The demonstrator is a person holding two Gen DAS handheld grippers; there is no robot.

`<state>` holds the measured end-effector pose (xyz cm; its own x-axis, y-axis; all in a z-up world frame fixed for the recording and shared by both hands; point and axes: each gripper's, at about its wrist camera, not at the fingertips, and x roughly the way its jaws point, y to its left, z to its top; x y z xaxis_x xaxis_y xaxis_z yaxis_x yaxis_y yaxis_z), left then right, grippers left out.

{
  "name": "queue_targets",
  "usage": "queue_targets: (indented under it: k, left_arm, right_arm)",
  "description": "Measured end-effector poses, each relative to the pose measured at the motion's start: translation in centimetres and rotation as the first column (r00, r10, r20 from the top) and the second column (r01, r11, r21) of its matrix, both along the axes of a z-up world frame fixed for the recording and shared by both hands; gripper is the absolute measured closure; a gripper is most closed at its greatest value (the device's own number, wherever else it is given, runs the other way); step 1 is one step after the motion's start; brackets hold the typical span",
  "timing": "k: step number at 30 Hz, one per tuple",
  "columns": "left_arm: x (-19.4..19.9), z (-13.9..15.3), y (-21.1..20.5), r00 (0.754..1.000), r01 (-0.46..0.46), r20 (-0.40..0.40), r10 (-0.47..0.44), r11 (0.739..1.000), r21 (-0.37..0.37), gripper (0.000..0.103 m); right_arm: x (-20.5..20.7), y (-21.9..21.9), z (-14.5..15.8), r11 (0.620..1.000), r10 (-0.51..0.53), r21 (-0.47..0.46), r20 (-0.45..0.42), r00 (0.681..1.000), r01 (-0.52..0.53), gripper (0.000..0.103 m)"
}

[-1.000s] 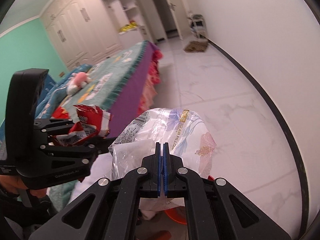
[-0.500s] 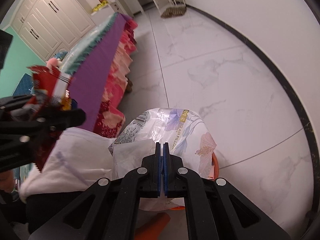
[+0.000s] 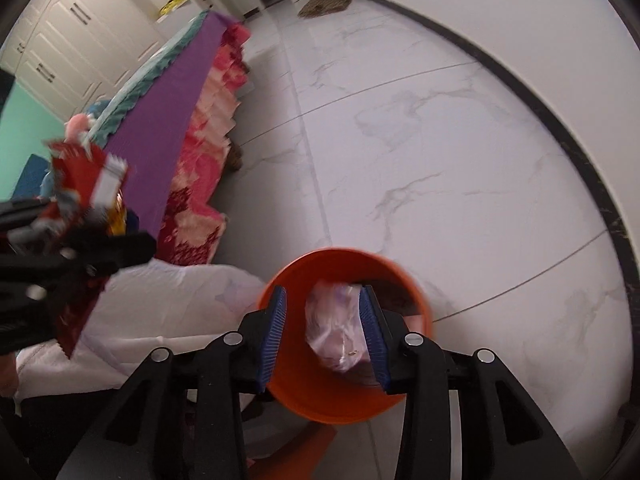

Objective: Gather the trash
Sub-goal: 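Open both grippers over the orange bucket to drop wrapper and bag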

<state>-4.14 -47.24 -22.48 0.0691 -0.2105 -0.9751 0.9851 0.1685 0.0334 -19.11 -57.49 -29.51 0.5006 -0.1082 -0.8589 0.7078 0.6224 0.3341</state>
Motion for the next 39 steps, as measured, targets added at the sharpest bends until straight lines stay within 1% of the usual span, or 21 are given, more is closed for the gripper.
queue_targets:
  k: [2,4,6,8,10,11,19,24,28,32,36,39]
  left_arm:
    - [-0.4,-0.5,-0.3,1.0,0.009,-0.003,-0.009,1.0,0.008,0.065]
    - [-1.0,-1.0,-0.7,1.0,0.018,0.003,-0.018,1.0,0.019,0.056]
    - [-1.7,-1.3,-0.9,0.999,0.034,0.008,-0.034,0.999,0.022,0.051]
    - [-2.0,-1.5,-1.0,0.999,0.042,0.019,-0.042,0.999,0.025,0.041]
    - [-2.3,-1.5,-1.1,0.997,0.055,0.048,-0.056,0.998,0.021,0.021]
    - [-2.5,-1.4,-1.0,0.996,0.061,0.068,-0.063,0.998,0.018,0.018]
    - [-2.7,-1.3,-1.1,0.994,0.067,0.084,-0.069,0.998,0.02,0.018]
    - [-2.5,-0.7,-0.8,0.995,0.057,0.079,-0.058,0.998,0.006,0.018]
    - [-2.1,0.7,0.0,0.995,0.047,0.088,-0.045,0.999,-0.024,0.018]
    - [-1.5,2.6,1.3,0.992,0.031,0.12,-0.024,0.998,-0.061,0.018]
    - [-0.1,4.9,3.3,0.987,-0.009,0.156,0.027,0.994,-0.112,0.018]
    - [0.8,6.5,4.5,0.982,-0.039,0.178,0.065,0.988,-0.147,0.018]
  right_arm:
    - [-1.1,-0.5,0.9,0.999,-0.029,-0.03,0.0,1.0,0.029,0.064]
    - [-2.3,-1.0,1.9,0.997,-0.063,-0.051,0.008,0.998,0.063,0.064]
    - [-3.1,-1.5,2.5,0.995,-0.083,-0.062,0.013,0.996,0.084,0.064]
    - [-3.5,-1.8,2.9,0.993,-0.092,-0.068,0.013,0.996,0.093,0.064]
    - [-3.8,-2.1,3.0,0.993,-0.099,-0.067,0.017,0.995,0.1,0.064]
    - [-3.8,-2.2,3.1,0.992,-0.102,-0.068,0.018,0.995,0.103,0.064]
    - [-3.8,-2.2,4.1,0.992,-0.098,-0.081,0.033,0.995,0.101,0.064]
    - [-3.7,-1.9,5.2,0.992,-0.093,-0.086,0.048,0.995,0.097,0.064]
    - [-3.1,-1.1,7.2,0.992,-0.069,-0.1,0.083,0.994,0.077,0.064]
    - [-2.0,0.3,9.4,0.992,-0.023,-0.118,0.116,0.993,0.036,0.064]
    - [-0.9,1.9,11.8,0.991,0.021,-0.135,0.159,0.987,0.001,0.064]
    - [0.3,3.2,14.0,0.986,0.066,-0.165,0.186,0.98,-0.035,0.064]
